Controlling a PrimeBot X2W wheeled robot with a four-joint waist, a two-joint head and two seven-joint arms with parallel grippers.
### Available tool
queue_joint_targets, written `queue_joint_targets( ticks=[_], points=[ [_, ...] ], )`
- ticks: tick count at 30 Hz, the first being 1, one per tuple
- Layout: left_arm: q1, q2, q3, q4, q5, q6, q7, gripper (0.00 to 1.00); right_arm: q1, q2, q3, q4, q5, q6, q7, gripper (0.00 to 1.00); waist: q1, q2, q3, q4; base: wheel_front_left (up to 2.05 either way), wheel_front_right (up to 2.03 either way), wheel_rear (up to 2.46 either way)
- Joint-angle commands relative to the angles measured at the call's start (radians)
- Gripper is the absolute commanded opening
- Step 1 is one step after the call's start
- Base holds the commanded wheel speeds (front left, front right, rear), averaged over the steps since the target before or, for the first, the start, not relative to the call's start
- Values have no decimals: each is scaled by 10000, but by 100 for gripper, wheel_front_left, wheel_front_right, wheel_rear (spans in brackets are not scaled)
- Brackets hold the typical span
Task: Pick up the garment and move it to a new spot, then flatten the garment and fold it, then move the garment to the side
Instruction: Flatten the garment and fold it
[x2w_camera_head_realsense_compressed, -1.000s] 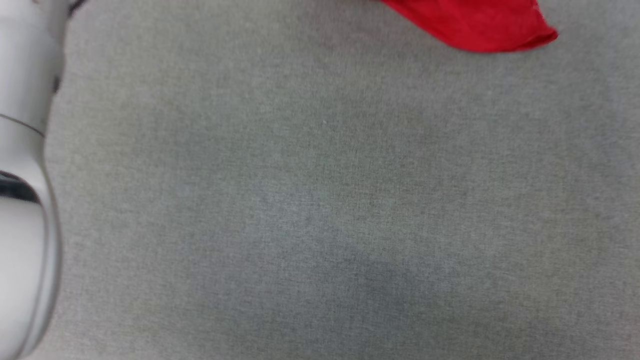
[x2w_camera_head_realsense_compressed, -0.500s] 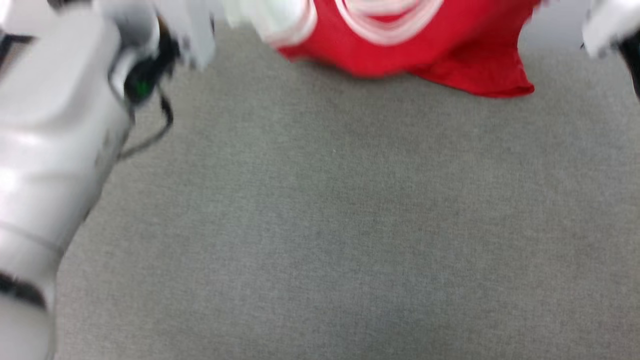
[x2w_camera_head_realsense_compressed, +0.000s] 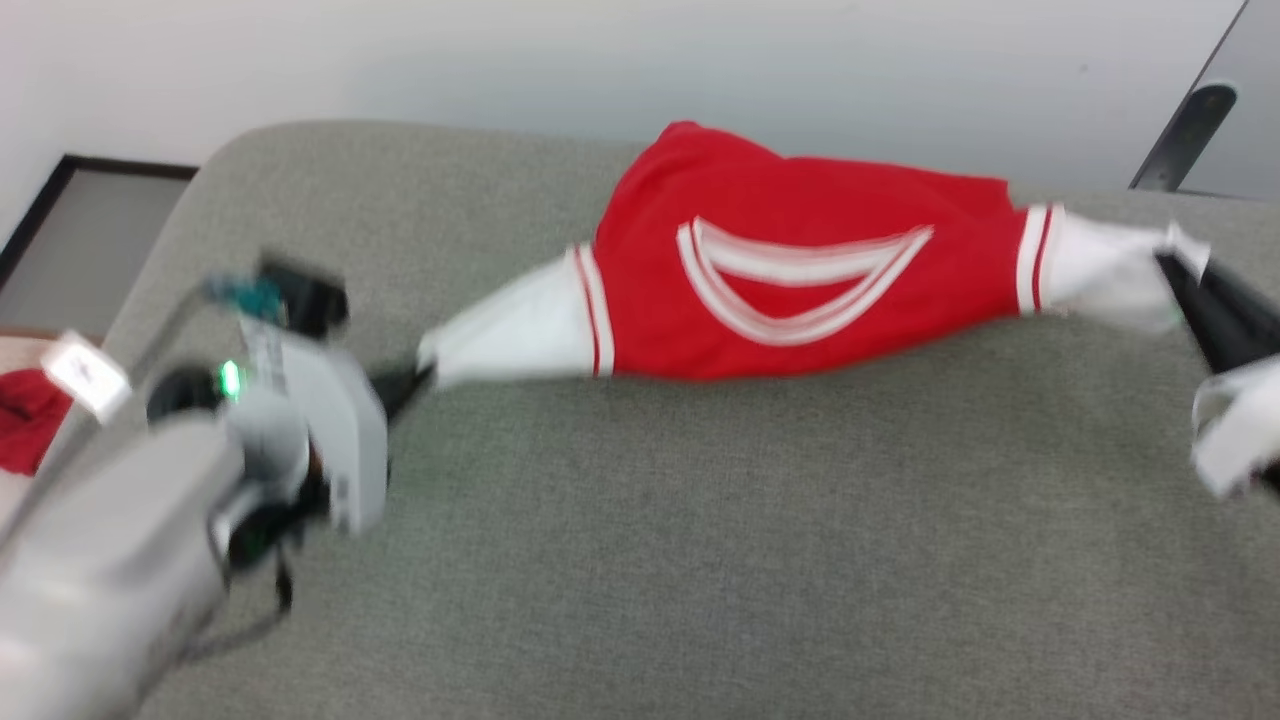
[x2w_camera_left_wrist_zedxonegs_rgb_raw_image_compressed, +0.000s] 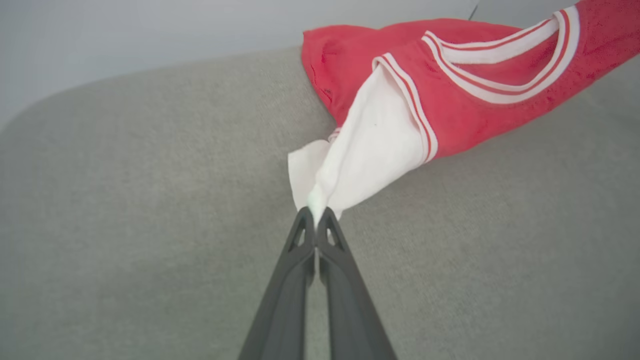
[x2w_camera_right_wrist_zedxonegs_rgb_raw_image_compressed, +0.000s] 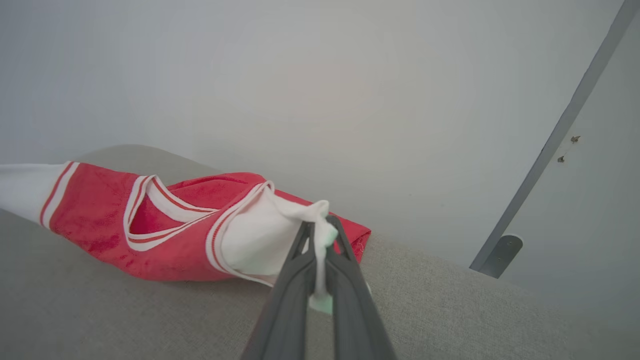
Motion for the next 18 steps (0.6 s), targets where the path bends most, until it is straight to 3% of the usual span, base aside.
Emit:
queue_joint_targets(
  ticks=[1,7,18],
  points=[
    [561,270,-108,-142,-151,92,50,0,706,-190,-32,-353,47,-2,-168,0,0,0,-302,-65,0,0,0],
    [1743,719,-206,-998,-960,358,508,0,2133,-379,-828,-906,169,-5,-332,0,0,0,-524,-204,0,0,0],
    [3726,2097,-481,-3341,-1705,1741,580,0,5093,-927,-1371,-2428,-34,-5,39,0,0,0,-502,-521,0,0,0]
  ],
)
